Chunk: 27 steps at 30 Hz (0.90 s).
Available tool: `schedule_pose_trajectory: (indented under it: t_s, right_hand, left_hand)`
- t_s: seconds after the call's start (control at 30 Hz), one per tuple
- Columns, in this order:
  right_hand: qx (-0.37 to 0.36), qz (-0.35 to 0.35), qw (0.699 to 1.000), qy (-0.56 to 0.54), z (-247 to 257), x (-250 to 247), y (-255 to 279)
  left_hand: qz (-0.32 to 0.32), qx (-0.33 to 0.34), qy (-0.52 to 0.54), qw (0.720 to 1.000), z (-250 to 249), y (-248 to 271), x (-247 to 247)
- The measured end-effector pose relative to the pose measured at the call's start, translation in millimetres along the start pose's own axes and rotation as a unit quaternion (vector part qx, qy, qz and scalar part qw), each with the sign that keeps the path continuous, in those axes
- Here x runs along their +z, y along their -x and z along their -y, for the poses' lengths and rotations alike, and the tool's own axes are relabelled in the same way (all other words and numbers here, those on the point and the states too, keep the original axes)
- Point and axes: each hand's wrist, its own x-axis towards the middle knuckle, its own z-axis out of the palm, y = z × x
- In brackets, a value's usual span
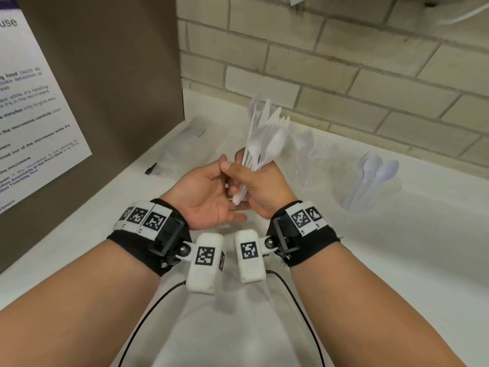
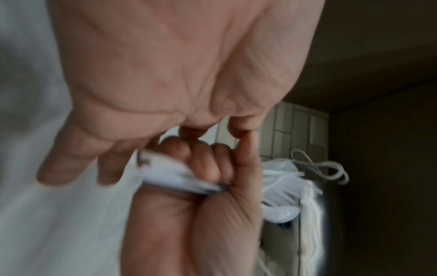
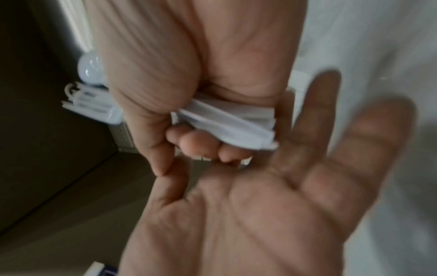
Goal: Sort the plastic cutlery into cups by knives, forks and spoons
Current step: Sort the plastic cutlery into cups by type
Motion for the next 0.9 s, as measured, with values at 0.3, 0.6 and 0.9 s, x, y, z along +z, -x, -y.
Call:
schedule_pose_trajectory:
  t_s: [0.3,0.6,0.9]
  right_hand:
    - [0.13,0.152,0.98,0.022,-2.1,0.6,21.7]
    - [0.065,0.018,0.949,0.309,32.2,-19.7,15.0]
    - [-0.18,-0.122,0.892,0.397,54.2,2.4,5.9]
  left_hand:
    - [-0.006,0.113,-0.325,0.939,-11.9,2.5,14.8]
    - [-0.14,0.236,-0.146,0.951,-13.7,-1.8,10.0]
    - [-0.154,0.236,-0.278,0.918,6.6,-3.3,19.7]
